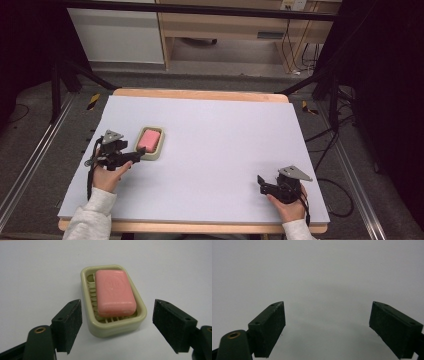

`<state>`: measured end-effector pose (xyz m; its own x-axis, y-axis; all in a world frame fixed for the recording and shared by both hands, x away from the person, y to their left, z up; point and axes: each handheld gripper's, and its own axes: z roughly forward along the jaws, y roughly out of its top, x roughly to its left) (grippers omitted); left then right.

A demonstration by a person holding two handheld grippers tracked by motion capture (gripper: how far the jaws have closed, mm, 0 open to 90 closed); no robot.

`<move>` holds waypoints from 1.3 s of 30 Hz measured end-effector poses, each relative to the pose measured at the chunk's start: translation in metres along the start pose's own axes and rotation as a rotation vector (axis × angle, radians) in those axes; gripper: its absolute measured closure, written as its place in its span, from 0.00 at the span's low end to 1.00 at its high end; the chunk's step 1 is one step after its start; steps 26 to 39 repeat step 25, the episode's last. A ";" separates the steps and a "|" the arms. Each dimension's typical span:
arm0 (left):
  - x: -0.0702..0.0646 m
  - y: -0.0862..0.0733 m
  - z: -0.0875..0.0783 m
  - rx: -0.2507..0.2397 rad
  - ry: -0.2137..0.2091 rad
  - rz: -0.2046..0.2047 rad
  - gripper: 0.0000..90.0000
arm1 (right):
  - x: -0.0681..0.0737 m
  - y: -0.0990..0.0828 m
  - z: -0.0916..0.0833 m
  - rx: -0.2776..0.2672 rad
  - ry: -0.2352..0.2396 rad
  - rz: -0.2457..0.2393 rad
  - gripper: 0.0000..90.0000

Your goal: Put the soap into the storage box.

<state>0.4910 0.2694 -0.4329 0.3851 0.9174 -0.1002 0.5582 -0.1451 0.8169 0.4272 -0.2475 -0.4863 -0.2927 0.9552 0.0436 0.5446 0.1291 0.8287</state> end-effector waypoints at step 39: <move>0.017 -0.062 -0.035 -0.028 0.073 -0.015 0.26 | -0.001 -0.001 -0.002 -0.020 0.004 0.016 0.13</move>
